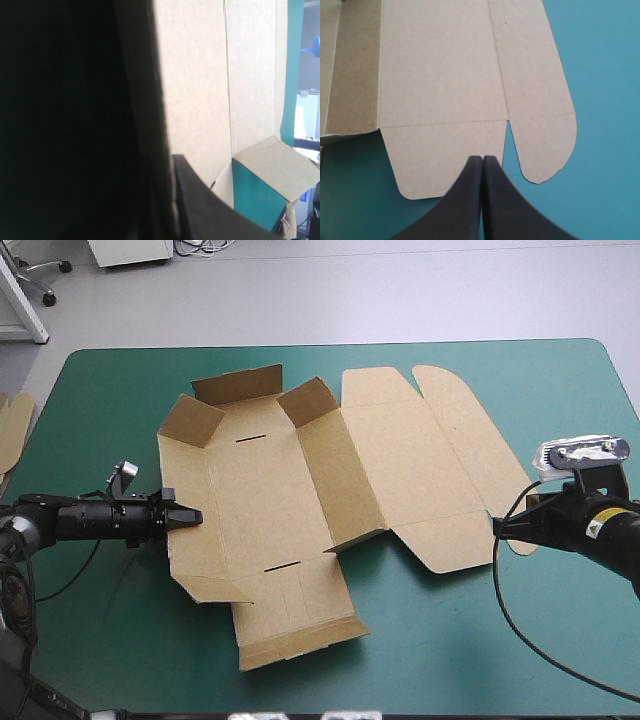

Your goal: Fold the box

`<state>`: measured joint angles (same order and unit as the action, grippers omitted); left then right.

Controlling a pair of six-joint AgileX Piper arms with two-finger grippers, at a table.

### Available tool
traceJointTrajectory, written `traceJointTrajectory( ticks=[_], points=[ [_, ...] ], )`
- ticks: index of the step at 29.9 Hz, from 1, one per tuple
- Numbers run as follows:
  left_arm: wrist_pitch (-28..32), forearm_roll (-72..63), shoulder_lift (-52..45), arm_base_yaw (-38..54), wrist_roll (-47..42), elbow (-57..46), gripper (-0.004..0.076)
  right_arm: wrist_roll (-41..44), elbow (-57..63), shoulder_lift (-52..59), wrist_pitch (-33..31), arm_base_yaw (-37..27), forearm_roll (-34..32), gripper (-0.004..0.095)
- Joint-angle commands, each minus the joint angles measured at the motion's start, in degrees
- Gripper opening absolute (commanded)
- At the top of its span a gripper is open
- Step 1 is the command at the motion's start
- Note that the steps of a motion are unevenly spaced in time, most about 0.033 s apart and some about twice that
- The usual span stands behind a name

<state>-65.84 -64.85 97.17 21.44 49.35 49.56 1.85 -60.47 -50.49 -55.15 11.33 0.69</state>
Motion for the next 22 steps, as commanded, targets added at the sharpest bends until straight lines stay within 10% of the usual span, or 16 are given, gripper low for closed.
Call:
traceJointTrajectory(
  ticks=[1,22],
  points=[
    [-3.47,-4.23,-2.19,-0.37,0.16,1.52,0.0009,-0.08,-1.93,0.69,3.16,-0.20,-0.04,-0.0034],
    [7.41,12.16,-16.62,-4.94,-3.99,7.08,-0.0014,-0.08,-1.07,-1.98,3.02,-0.20,1.14,-0.0034]
  ],
)
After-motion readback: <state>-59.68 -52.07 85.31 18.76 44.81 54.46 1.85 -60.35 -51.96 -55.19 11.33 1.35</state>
